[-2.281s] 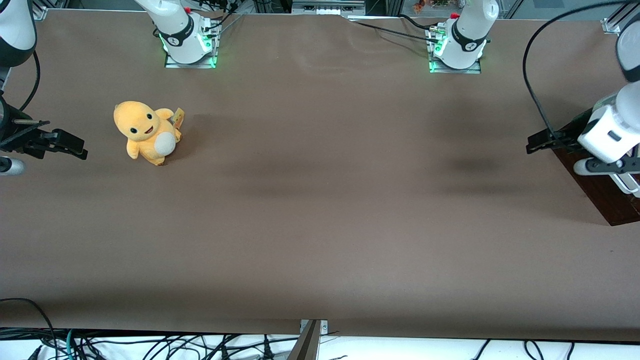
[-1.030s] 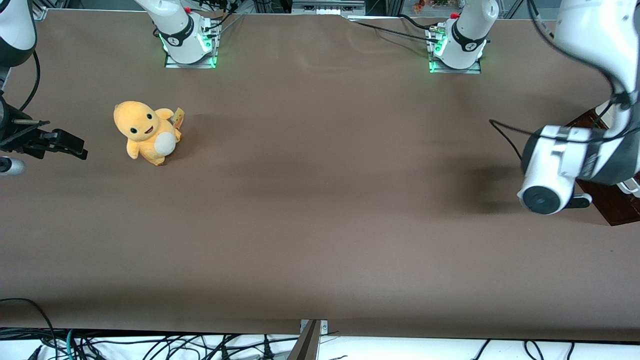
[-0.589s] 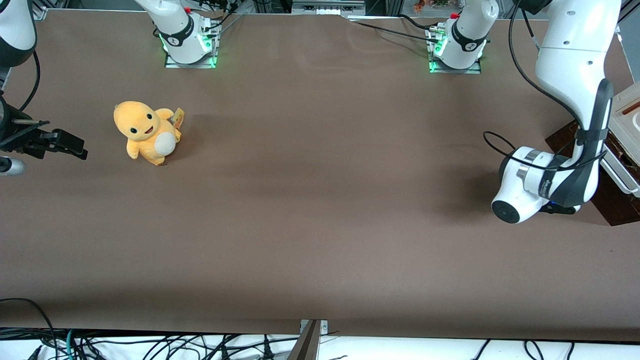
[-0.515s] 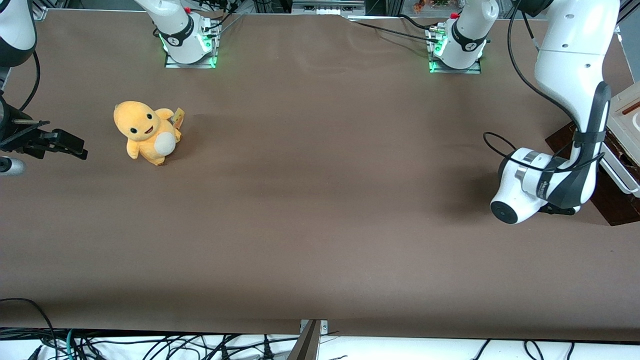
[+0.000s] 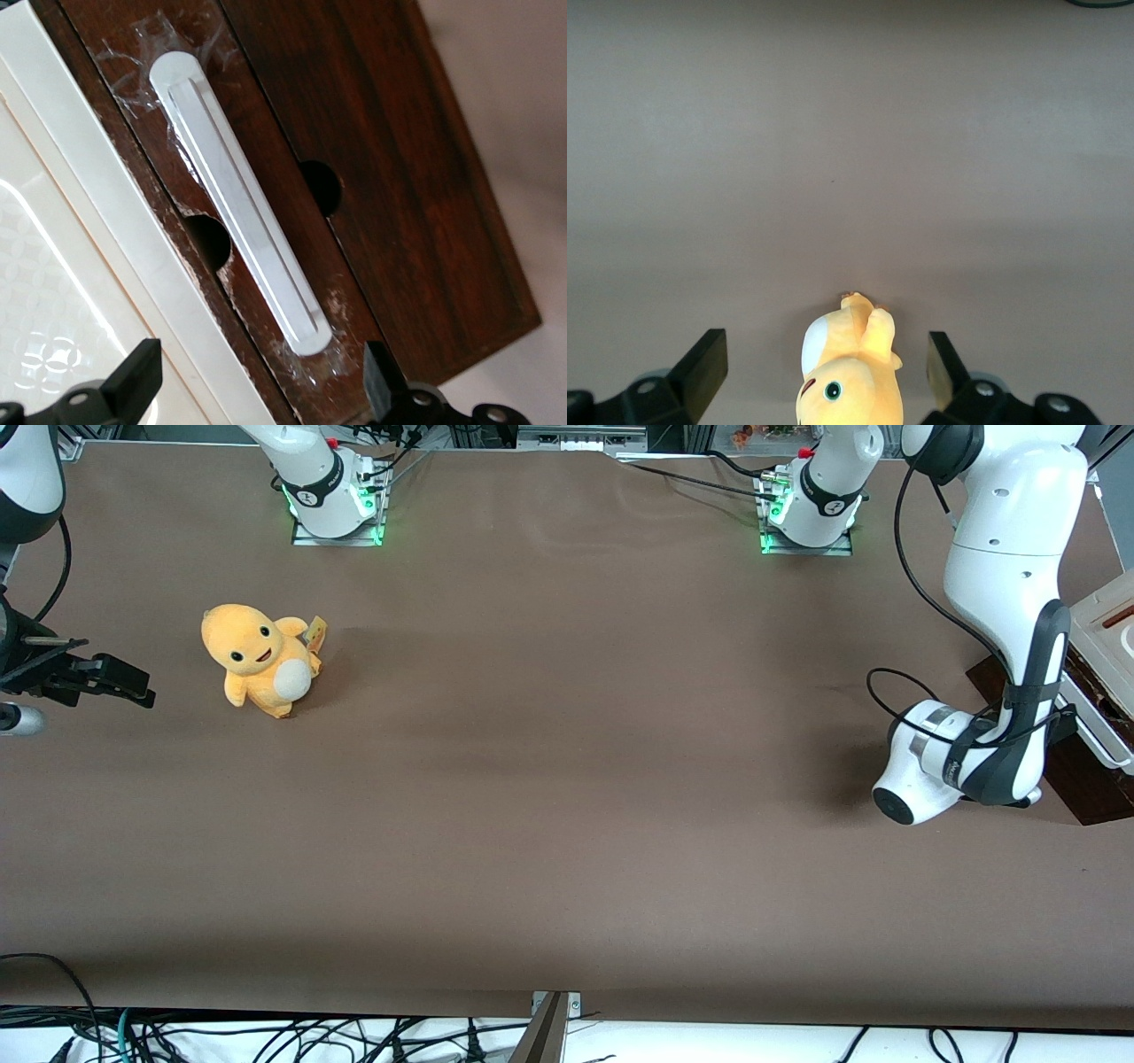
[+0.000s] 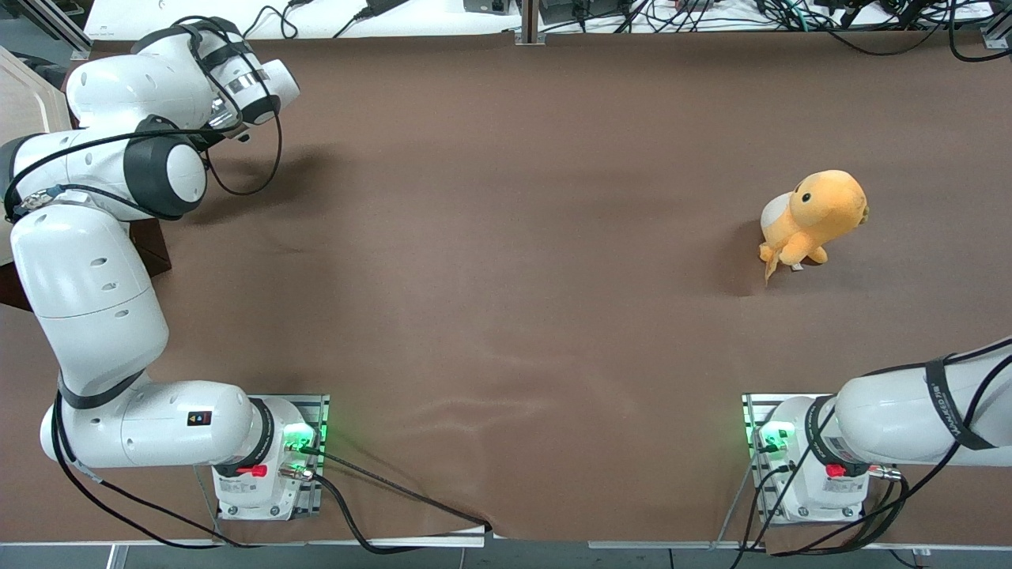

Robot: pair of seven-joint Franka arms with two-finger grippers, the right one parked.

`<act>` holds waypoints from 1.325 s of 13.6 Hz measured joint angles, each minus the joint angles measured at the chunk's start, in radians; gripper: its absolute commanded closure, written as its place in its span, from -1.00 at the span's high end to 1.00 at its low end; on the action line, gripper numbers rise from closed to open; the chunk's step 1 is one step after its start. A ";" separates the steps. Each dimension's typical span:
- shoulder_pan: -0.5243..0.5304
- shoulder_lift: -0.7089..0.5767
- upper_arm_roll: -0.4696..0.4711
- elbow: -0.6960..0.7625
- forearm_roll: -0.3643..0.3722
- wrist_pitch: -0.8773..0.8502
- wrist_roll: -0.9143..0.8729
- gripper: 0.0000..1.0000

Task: Open lower drawer with left arm only
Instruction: 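Close the left gripper around the white bar handle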

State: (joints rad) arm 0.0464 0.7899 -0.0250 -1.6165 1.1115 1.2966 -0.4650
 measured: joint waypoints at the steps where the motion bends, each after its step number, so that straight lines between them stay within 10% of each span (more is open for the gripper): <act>1: 0.006 0.007 0.001 0.000 0.020 0.000 0.000 1.00; 11: 0.055 0.085 0.004 0.030 0.123 0.000 -0.004 0.84; 18: 0.079 0.112 0.003 0.040 0.165 0.000 -0.004 -0.10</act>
State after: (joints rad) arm 0.1253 0.9017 -0.0223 -1.5764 1.2766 1.2969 -0.4688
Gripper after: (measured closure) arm 0.339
